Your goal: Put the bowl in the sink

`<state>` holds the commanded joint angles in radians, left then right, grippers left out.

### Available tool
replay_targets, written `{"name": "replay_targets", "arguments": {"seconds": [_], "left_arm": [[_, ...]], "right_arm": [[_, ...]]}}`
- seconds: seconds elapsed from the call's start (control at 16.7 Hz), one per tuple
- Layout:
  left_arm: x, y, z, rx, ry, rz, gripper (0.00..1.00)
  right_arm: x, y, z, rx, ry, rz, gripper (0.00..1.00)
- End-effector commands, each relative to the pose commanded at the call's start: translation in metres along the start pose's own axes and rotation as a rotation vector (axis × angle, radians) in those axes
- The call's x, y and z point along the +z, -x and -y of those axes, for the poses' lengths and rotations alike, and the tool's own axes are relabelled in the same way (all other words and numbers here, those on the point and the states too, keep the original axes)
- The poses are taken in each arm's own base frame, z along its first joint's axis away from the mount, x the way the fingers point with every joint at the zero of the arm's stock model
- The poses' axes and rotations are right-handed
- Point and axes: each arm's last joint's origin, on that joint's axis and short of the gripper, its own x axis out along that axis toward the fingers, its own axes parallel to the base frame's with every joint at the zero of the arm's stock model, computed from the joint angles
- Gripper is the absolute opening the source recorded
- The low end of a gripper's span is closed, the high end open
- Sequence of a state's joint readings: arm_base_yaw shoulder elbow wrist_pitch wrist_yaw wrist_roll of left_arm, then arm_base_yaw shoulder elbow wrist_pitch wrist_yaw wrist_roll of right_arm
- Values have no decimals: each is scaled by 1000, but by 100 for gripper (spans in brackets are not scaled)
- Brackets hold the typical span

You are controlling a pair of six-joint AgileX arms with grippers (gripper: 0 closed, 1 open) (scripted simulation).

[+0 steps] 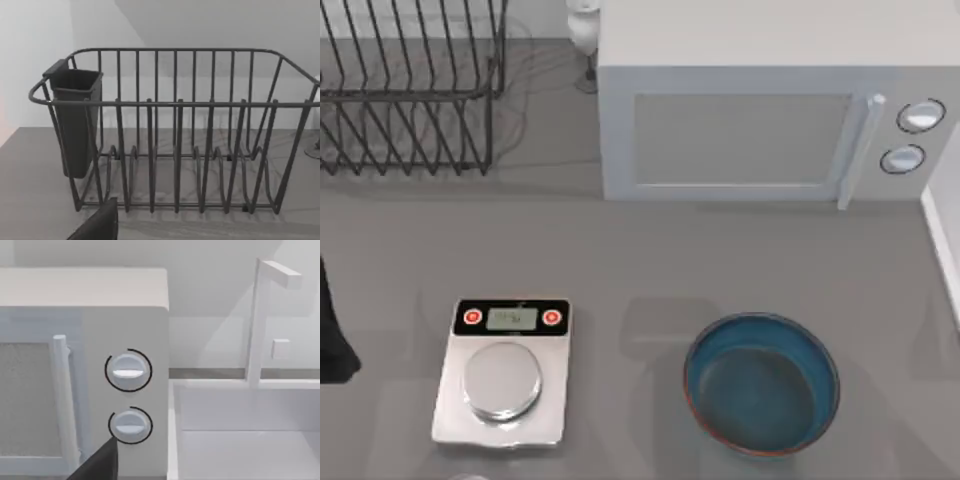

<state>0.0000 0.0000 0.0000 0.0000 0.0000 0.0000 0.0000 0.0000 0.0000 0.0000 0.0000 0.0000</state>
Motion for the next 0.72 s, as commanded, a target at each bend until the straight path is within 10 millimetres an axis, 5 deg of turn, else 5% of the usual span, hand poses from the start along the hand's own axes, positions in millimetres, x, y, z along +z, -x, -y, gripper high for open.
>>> {"name": "replay_targets", "arguments": {"seconds": [0.36,0.72], "left_arm": [[0,0,0,0,0,0,100],[0,0,0,0,0,0,100]], "right_arm": [[18,-1,-6,51,-51,-100,100],[68,-30,-32,154,-161,-570,100]]}}
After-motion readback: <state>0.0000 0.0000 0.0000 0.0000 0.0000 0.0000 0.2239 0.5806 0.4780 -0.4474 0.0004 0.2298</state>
